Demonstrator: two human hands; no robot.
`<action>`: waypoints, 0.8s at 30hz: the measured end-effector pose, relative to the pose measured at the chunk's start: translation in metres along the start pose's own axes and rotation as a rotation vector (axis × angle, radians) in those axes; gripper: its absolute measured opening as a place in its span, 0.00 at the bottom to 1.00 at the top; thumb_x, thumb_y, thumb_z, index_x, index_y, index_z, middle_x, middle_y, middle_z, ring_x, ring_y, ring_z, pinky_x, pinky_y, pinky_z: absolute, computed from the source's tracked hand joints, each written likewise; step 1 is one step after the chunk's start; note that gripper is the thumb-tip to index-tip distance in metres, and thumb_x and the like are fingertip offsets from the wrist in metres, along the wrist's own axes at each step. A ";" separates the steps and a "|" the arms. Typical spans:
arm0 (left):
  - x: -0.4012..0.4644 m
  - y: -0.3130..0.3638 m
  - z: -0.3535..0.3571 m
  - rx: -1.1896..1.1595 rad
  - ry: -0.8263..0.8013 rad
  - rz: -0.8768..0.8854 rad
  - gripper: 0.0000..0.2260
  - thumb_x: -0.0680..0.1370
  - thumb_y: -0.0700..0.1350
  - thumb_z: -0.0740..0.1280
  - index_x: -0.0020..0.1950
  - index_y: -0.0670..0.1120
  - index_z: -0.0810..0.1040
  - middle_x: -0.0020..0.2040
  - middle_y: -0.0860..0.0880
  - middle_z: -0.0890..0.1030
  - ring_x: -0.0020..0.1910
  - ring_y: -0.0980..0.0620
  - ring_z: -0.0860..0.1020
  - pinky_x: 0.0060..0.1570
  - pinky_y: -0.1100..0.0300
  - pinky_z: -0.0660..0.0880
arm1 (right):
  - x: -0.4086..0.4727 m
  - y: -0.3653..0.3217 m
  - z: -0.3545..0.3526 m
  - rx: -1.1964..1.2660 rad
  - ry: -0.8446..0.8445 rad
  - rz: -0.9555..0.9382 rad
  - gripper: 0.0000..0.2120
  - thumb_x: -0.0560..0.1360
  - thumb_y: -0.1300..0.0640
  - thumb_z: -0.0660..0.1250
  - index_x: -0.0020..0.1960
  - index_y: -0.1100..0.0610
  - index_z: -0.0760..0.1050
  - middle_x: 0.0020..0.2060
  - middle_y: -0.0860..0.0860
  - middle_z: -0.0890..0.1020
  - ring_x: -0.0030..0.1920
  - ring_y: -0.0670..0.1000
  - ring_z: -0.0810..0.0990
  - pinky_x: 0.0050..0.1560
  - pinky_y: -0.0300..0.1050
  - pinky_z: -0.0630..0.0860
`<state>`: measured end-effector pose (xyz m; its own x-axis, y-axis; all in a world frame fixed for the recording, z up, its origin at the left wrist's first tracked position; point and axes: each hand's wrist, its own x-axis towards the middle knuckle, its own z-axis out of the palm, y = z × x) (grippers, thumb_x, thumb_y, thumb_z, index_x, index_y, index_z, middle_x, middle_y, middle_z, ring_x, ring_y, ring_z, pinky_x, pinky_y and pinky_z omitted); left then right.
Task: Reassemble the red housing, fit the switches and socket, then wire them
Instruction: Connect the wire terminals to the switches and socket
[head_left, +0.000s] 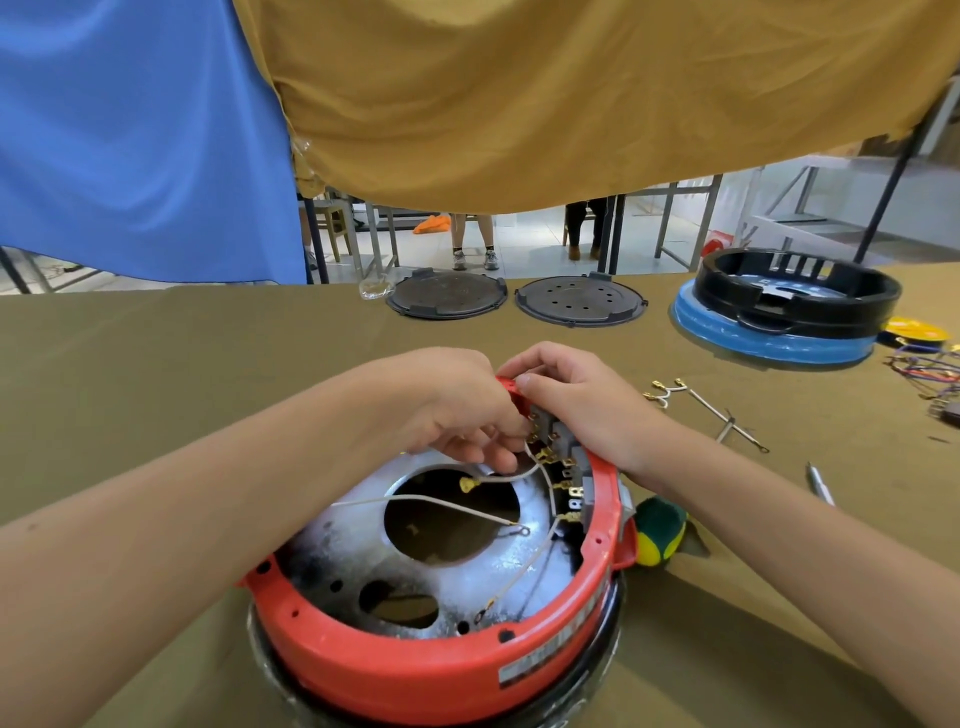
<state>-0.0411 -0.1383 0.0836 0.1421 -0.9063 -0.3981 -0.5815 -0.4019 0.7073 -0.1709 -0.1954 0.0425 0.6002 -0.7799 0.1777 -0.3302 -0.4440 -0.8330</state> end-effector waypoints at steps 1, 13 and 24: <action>-0.001 -0.001 0.000 0.004 0.003 0.008 0.06 0.79 0.38 0.68 0.42 0.39 0.79 0.26 0.48 0.81 0.24 0.57 0.79 0.19 0.69 0.68 | 0.000 0.000 0.000 0.002 -0.001 0.002 0.09 0.81 0.59 0.61 0.56 0.54 0.78 0.50 0.52 0.83 0.52 0.51 0.81 0.60 0.54 0.76; -0.037 -0.011 -0.010 0.515 0.147 0.353 0.08 0.73 0.57 0.73 0.47 0.56 0.79 0.42 0.57 0.82 0.41 0.61 0.79 0.41 0.63 0.76 | 0.003 0.005 -0.001 0.061 -0.014 -0.003 0.08 0.80 0.59 0.63 0.54 0.52 0.79 0.49 0.53 0.84 0.50 0.52 0.84 0.58 0.56 0.78; -0.027 -0.012 0.018 0.677 0.258 0.457 0.03 0.75 0.51 0.71 0.44 0.53 0.80 0.37 0.58 0.78 0.45 0.54 0.79 0.44 0.58 0.75 | 0.006 0.011 0.001 0.125 -0.021 -0.024 0.07 0.80 0.58 0.63 0.51 0.50 0.79 0.47 0.53 0.85 0.49 0.56 0.84 0.55 0.58 0.79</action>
<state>-0.0524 -0.1066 0.0755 -0.0926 -0.9947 0.0441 -0.9676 0.1004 0.2318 -0.1704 -0.2049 0.0343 0.6223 -0.7598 0.1884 -0.2231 -0.4029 -0.8877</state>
